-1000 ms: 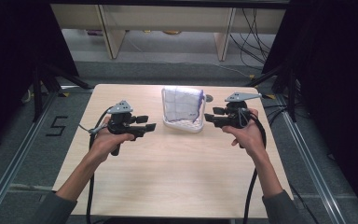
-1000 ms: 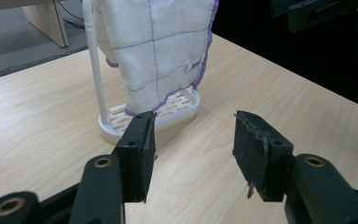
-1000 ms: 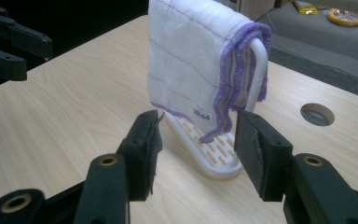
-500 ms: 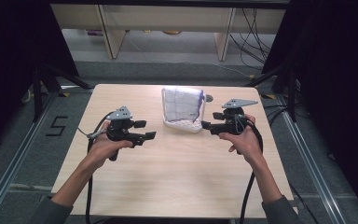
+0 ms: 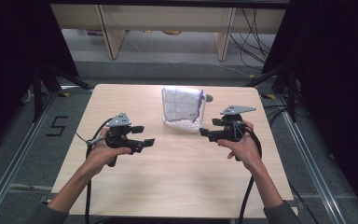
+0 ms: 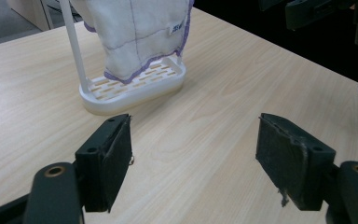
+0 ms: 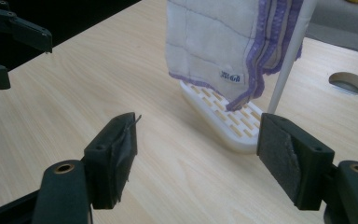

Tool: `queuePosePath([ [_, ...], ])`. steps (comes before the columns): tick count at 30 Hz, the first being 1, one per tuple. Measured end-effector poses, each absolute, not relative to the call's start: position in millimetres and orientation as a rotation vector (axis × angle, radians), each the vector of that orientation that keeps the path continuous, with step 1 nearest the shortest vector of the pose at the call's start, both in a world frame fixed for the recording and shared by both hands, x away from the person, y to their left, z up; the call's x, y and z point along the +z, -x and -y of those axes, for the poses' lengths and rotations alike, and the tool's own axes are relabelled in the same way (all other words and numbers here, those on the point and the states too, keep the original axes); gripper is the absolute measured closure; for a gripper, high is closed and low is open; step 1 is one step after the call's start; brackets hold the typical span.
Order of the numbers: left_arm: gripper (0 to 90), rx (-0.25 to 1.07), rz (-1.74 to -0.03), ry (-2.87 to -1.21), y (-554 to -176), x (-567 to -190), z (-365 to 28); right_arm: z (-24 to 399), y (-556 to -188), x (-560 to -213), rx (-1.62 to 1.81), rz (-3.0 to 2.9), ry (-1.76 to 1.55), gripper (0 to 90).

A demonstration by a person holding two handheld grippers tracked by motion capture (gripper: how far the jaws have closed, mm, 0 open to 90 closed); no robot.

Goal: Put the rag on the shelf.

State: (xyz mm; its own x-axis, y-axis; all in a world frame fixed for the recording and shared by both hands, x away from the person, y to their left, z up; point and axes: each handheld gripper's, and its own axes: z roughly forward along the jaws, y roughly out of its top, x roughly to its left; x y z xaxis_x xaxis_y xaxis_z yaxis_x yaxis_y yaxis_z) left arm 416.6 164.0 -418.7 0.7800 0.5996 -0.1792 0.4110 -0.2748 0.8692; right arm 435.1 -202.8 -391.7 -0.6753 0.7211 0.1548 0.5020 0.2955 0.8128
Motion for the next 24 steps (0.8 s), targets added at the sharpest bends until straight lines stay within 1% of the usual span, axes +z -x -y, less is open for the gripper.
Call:
queuePosePath([
  [13, 25.5, 0.186, -0.772, -1.933, -400.6, -441.9, -162.4, 202.2, -423.9, -410.8, 1.288, -2.347, -1.132, 29.6],
  [18, 25.5, 0.195, -0.794, -1.942, -389.9, -455.1, -160.5, 200.0, -423.6, -418.5, 1.297, -2.355, -1.104, 29.5],
  [19, 25.4, 0.194, -0.792, -1.948, -387.5, -456.7, -160.5, 198.2, -420.7, -419.0, 1.290, -2.350, -1.143, 29.6],
  [22, 25.5, 0.214, -0.785, -1.960, -379.4, -461.3, -161.1, 196.7, -422.3, -424.5, 1.277, -2.372, -1.096, 29.4],
  [23, 25.4, 0.218, -0.789, -1.955, -376.7, -463.0, -161.5, 194.3, -419.9, -425.6, 1.274, -2.366, -1.144, 29.4],
  [24, 25.4, 0.221, -0.797, -1.949, -374.3, -464.4, -161.8, 194.8, -421.6, -426.5, 1.261, -2.379, -1.105, 29.4],
])
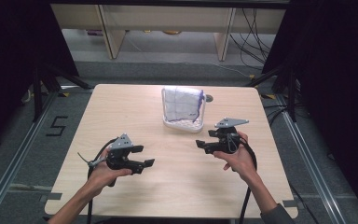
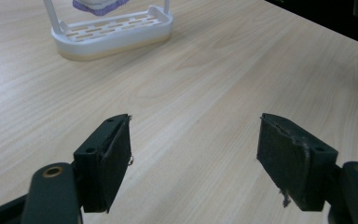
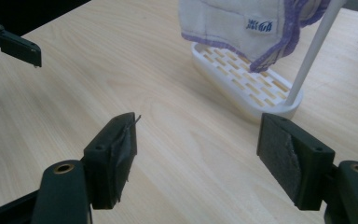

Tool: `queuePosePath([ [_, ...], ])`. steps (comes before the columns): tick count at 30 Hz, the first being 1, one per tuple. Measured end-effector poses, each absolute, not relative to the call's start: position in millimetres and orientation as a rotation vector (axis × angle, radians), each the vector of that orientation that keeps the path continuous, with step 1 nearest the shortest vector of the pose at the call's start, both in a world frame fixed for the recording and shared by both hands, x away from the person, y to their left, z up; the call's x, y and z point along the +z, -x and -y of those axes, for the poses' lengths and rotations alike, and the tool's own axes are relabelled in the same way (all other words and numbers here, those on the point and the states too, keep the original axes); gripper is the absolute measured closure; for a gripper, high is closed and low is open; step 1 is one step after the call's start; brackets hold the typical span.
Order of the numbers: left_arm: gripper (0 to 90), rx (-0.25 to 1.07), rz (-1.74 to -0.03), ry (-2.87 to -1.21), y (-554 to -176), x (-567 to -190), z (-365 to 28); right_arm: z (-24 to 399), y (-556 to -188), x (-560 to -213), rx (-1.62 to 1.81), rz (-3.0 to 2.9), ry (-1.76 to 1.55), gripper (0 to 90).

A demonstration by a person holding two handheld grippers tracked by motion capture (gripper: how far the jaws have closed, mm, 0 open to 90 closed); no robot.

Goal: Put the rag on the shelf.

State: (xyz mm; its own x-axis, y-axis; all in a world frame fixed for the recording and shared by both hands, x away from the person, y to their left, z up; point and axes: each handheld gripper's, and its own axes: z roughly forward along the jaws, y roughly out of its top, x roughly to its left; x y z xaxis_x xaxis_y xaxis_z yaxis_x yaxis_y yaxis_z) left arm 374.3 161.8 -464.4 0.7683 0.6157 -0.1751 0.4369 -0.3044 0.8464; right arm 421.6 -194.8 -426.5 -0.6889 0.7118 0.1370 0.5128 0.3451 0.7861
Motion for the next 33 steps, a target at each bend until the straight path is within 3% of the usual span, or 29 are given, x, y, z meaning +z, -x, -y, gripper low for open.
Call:
queuePosePath([
  [33, 23.1, 0.245, -0.805, -2.003, -322.5, -486.1, -172.5, 193.9, -363.9, -453.4, 1.240, -2.423, -1.115, 29.3],
])
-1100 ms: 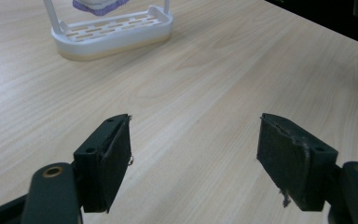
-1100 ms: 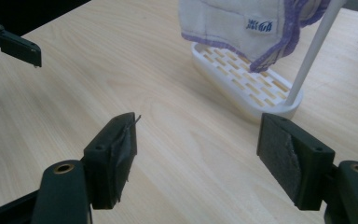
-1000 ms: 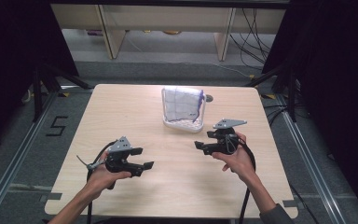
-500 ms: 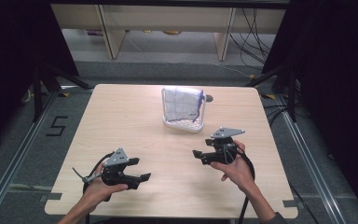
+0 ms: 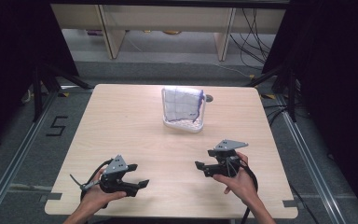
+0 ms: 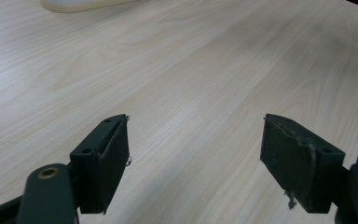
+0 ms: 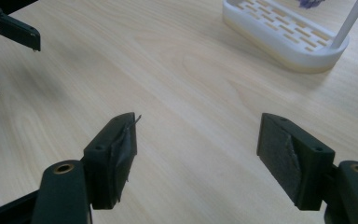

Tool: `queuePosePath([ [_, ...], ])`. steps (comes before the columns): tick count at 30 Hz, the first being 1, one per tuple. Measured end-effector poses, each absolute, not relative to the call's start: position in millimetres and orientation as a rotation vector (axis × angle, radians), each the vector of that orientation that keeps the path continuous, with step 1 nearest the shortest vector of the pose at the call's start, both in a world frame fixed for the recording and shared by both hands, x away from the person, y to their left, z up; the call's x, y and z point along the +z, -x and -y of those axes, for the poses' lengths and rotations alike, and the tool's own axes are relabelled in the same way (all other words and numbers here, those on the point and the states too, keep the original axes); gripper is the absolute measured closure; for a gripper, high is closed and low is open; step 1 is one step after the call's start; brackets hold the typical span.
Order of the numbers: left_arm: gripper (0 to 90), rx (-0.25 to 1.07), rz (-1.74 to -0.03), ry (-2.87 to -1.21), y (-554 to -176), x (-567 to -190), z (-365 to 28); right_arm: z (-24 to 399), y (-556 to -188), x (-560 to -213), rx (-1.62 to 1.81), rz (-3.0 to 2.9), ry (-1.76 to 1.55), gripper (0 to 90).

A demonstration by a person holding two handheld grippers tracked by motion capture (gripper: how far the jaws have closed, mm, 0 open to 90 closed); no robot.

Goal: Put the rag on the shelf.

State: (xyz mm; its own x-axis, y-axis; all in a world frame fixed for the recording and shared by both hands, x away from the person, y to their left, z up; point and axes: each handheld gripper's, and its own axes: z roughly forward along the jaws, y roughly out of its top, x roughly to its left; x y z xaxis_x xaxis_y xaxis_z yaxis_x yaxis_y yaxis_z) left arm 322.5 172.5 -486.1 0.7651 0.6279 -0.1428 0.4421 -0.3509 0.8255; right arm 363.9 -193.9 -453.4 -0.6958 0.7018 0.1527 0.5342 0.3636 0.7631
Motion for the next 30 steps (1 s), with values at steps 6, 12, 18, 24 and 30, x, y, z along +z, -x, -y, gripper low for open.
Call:
queuePosePath([
  [6, 22.0, 0.235, -0.823, -2.005, -316.7, -488.7, -172.9, 197.0, -354.7, -460.1, 1.237, -2.428, -1.139, 28.5],
  [12, 21.7, 0.228, -0.818, -2.014, -309.6, -491.8, -173.5, 196.8, -344.5, -465.2, 1.264, -2.449, -1.159, 24.7],
  [18, 21.2, 0.238, -0.817, -2.038, -304.8, -497.8, -178.0, 198.6, -332.2, -473.3, 1.286, -2.487, -1.113, 15.9],
  [24, 17.8, 0.186, -0.833, -2.014, -296.8, -503.3, -179.5, 201.6, -321.8, -479.4, 1.239, -2.495, -1.054, 15.9],
  [30, 14.6, 0.182, -0.847, -2.022, -289.0, -506.2, -180.4, 207.3, -310.7, -486.4, 1.202, -2.520, -1.091, 15.9],
])
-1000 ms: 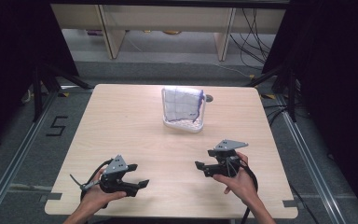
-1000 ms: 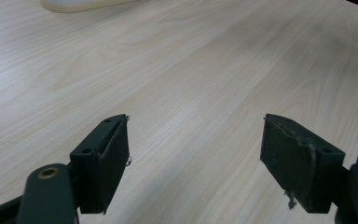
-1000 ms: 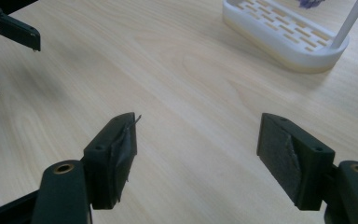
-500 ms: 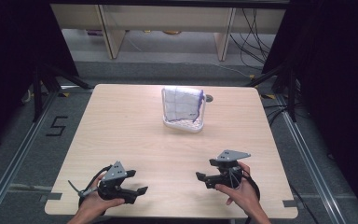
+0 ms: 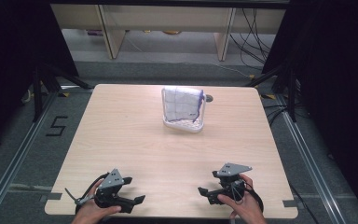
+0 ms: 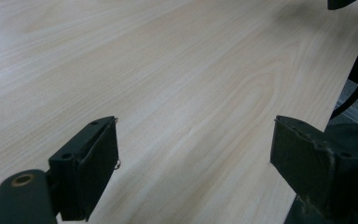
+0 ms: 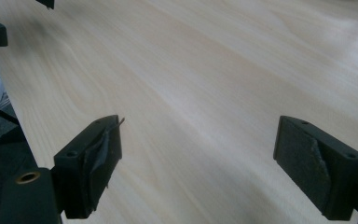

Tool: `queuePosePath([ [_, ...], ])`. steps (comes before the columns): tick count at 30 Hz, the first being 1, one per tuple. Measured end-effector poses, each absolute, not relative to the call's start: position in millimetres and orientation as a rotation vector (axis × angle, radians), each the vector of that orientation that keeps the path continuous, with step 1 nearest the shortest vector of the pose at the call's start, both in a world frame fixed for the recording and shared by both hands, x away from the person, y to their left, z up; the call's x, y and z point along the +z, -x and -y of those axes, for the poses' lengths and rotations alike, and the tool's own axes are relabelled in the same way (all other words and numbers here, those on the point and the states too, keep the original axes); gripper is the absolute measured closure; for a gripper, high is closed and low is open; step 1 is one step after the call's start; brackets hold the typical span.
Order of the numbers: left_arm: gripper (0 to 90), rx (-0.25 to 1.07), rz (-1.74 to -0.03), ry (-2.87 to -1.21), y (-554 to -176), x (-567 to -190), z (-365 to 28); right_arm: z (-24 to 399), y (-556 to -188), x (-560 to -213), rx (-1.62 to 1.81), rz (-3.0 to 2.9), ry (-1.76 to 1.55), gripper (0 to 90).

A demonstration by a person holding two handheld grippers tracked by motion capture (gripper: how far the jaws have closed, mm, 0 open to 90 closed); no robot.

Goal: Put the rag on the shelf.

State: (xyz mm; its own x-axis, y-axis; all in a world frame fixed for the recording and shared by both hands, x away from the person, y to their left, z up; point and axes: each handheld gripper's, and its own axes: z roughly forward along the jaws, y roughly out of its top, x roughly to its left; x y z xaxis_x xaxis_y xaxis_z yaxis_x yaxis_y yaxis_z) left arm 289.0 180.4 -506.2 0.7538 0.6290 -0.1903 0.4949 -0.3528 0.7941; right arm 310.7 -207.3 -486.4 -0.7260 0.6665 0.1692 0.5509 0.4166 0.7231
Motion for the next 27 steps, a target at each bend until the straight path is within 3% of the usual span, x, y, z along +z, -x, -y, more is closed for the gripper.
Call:
queuePosePath([
  [7, 14.7, 0.203, -0.835, -2.098, -285.3, -509.3, -183.1, 212.2, -297.2, -488.1, 1.196, -2.513, -1.183, 16.1],
  [27, 14.9, 0.220, -0.863, -2.118, -290.6, -514.0, -185.4, 212.0, -297.2, -492.6, 1.157, -2.543, -1.119, 16.3],
])
